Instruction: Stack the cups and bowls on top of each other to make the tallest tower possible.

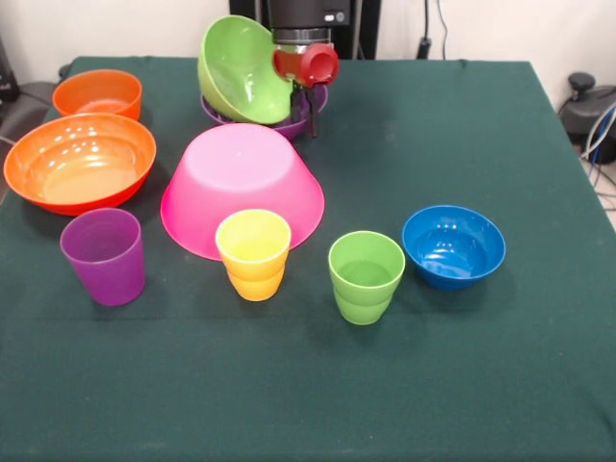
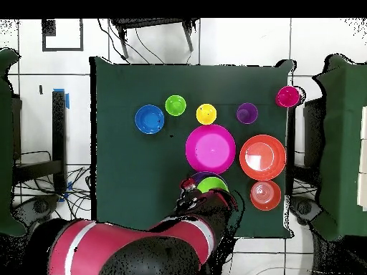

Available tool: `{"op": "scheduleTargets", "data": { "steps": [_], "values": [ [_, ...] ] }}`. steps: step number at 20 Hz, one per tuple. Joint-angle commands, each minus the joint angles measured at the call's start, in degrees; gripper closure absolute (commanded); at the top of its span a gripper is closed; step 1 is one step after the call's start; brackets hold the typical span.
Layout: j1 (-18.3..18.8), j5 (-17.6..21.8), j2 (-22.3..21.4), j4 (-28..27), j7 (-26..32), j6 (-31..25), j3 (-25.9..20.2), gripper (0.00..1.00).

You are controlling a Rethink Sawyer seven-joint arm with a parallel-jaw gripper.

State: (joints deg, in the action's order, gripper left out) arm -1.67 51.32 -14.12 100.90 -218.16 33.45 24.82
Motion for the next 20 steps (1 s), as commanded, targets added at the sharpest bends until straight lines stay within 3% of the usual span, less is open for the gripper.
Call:
{"op": "scheduleTargets", "data": {
  "steps": [1, 4, 6, 7, 10, 12, 15, 20],
  "values": [
    [2.16, 4.20, -1.53, -2.58, 1.83, -9.10, -10.92, 1.00],
    [1.43, 4.08, -1.67, -2.86, 3.37, -9.94, -10.16, 1.00],
    [2.42, 6.53, -3.10, -2.49, 2.19, -11.54, -11.81, 1.00],
    [4.26, 10.92, -6.42, -0.84, -1.10, -15.16, -15.21, 1.00],
    [7.26, 13.15, -12.17, 2.92, -2.82, -20.65, -19.66, 1.00],
    [11.69, 14.26, -17.33, 6.53, -1.68, -26.57, -25.21, 1.00],
    [19.18, 9.42, -24.98, 12.79, 5.64, -34.52, -33.97, 1.00],
    [23.10, -1.13, -32.51, 17.06, 14.90, -43.00, -38.73, 1.00]
  ]
}}
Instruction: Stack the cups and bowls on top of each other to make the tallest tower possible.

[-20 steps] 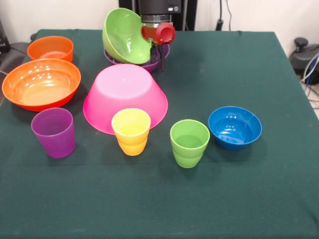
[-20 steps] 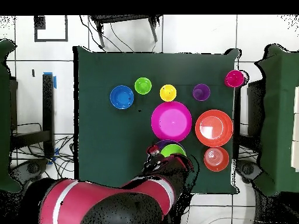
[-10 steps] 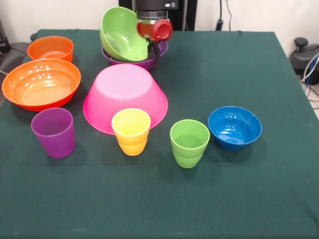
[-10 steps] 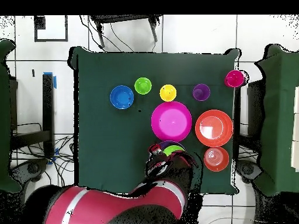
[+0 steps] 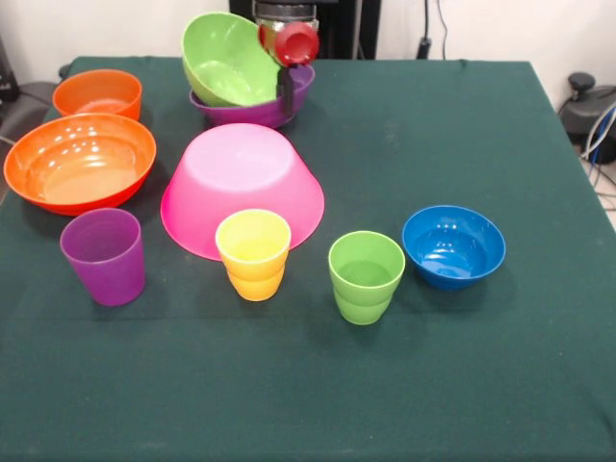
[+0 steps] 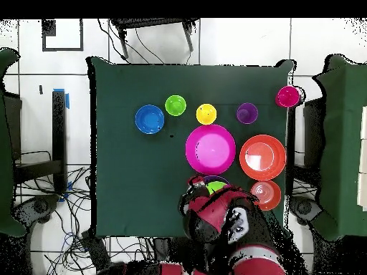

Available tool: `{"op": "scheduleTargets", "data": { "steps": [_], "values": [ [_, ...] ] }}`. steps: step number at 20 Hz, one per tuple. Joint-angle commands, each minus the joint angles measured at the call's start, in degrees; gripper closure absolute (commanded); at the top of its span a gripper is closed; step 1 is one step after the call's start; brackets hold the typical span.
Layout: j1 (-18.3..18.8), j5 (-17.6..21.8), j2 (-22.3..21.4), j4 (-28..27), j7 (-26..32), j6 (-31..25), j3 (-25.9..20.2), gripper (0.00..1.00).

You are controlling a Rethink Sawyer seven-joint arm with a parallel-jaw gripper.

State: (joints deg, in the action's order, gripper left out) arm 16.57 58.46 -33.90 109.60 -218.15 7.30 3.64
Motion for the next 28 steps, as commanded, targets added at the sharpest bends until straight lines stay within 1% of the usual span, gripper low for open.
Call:
{"op": "scheduleTargets", "data": {
  "steps": [1, 3, 5, 8, 14, 16, 17, 19, 23, 25, 28],
  "values": [
    [5.58, -9.73, -13.52, 8.53, 16.05, -18.51, -18.32, 1.00],
    [6.00, -11.34, -14.98, 8.70, 17.15, -20.60, -18.76, 1.00],
    [5.55, -11.29, -15.98, 8.15, 17.83, -21.72, -18.28, 1.00],
    [5.76, -12.26, -17.40, 7.93, 18.82, -24.30, -18.85, 1.00],
    [6.66, -16.44, -20.40, 7.39, 22.36, -29.86, -20.46, 1.00],
    [7.22, -18.42, -21.72, 7.51, 23.84, -31.63, -21.33, 1.00],
    [7.53, -20.06, -22.73, 7.55, 24.82, -33.11, -21.89, 1.00],
    [7.75, -21.75, -23.63, 6.83, 26.27, -35.05, -22.36, 1.00],
    [8.50, -24.14, -23.50, 4.11, 28.84, -38.19, -23.27, 1.00],
    [10.40, -24.33, -21.82, 2.93, 30.93, -38.04, -24.56, 1.00],
    [12.18, -24.01, -20.00, 0.97, 32.64, -38.15, -25.48, 1.00]
  ]
}}
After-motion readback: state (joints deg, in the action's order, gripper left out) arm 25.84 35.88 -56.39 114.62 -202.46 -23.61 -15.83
